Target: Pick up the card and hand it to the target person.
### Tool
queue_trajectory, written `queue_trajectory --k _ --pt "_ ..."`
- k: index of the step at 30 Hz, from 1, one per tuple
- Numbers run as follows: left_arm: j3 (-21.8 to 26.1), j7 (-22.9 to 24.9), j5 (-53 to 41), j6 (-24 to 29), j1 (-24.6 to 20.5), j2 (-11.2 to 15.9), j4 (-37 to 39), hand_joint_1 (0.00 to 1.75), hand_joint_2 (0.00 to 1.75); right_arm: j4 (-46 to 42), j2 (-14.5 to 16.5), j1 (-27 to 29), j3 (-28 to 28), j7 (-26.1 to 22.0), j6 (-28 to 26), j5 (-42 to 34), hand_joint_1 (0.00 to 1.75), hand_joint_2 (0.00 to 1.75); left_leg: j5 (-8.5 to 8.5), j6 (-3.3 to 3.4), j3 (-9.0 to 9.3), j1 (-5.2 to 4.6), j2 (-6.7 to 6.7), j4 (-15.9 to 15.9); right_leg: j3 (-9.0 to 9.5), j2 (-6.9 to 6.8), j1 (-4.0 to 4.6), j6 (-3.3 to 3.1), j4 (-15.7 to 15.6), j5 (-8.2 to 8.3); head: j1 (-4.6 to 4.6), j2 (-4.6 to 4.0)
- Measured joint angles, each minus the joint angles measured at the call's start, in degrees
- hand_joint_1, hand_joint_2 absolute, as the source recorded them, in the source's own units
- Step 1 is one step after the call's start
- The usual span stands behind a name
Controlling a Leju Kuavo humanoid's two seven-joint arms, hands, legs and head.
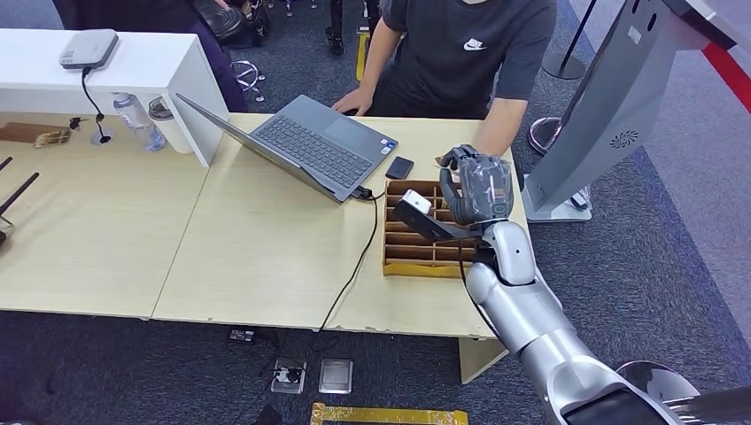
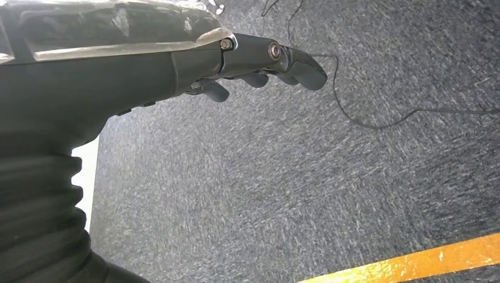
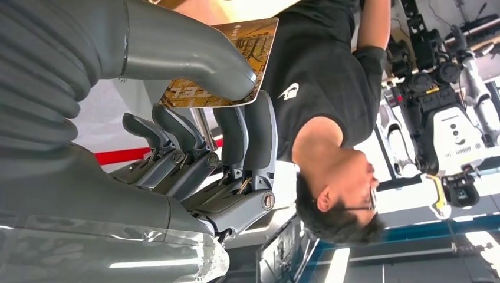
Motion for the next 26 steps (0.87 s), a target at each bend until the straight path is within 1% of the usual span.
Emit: queue_trajectory --k 26 --pt "0.00 -0.36 0.02 -0.39 0.01 0.00 0.00 0.00 1.75 3.80 0.40 -0.09 -0.02 1.04 -0.04 0.22 1.75 1.75 0.00 0.00 0.01 0.00 0.00 0.00 0.00 0.00 0.00 0.00 0.00 0.00 0.01 0.00"
